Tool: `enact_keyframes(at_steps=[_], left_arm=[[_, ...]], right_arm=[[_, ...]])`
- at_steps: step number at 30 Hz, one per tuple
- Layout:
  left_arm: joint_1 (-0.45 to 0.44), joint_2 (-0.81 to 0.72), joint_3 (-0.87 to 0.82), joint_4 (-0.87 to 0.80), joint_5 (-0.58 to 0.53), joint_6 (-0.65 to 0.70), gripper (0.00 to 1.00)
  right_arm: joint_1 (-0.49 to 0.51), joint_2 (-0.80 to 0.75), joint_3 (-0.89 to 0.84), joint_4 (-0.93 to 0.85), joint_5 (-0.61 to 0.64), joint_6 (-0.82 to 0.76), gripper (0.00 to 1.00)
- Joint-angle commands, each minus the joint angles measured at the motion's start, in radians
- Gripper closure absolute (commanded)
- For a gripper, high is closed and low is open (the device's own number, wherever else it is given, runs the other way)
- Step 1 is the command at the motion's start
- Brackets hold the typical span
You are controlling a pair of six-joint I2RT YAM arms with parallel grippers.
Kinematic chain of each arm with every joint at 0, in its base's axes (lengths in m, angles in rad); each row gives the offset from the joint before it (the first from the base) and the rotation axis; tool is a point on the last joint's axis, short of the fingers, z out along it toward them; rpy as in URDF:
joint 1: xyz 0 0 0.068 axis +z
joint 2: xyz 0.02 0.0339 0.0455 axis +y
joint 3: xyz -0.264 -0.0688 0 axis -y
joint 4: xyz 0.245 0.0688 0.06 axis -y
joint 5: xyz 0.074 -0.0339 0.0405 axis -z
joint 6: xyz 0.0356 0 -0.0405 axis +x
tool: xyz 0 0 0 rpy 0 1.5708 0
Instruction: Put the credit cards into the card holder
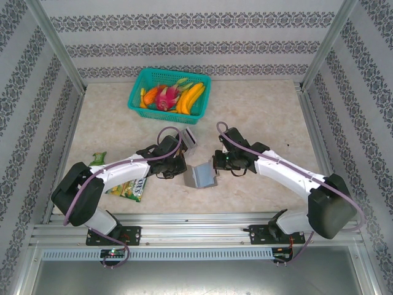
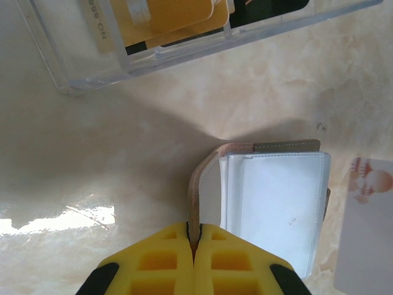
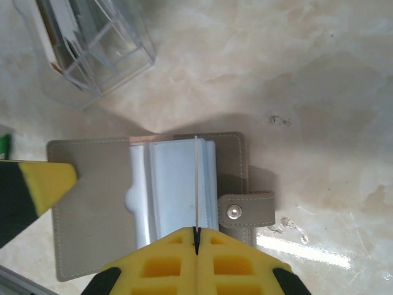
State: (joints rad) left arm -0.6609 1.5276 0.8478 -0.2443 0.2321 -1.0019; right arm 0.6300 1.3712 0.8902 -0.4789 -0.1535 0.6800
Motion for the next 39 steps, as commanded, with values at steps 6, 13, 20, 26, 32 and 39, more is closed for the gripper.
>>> enact_keyframes(at_steps=[6, 13, 20, 26, 32, 39], left_arm=[[-0.002, 0.015, 0.022, 0.009, 0.006, 0.02, 1.0], [-0.002, 0.02, 0.023, 0.008, 0.006, 0.02, 1.0], [-0.002, 0.032, 0.025, 0.017, 0.017, 0.014, 1.0], [-0.002, 0.028, 0.027, 0.004, 0.008, 0.016, 1.0], [-0.002, 0.036, 0.036, 0.005, 0.015, 0.019, 1.0], [-0.002, 0.033, 0.039, 0.001, 0.012, 0.019, 1.0]], right_arm=[[0.001, 0.042, -0.029, 0.03, 0.011, -0.01, 1.0], [0.021, 0.045, -0.022, 0.063, -0.018, 0.002, 1.0], [0.042, 0.069, 0.006, 0.05, -0.009, -0.009, 1.0], [0.016, -0.045, 0.004, -0.005, 0.053, -0.07, 1.0], [0.0, -0.065, -0.018, -0.027, 0.073, -0.104, 1.0], [0.008, -0.015, -0.047, 0.032, 0.041, -0.083, 1.0]])
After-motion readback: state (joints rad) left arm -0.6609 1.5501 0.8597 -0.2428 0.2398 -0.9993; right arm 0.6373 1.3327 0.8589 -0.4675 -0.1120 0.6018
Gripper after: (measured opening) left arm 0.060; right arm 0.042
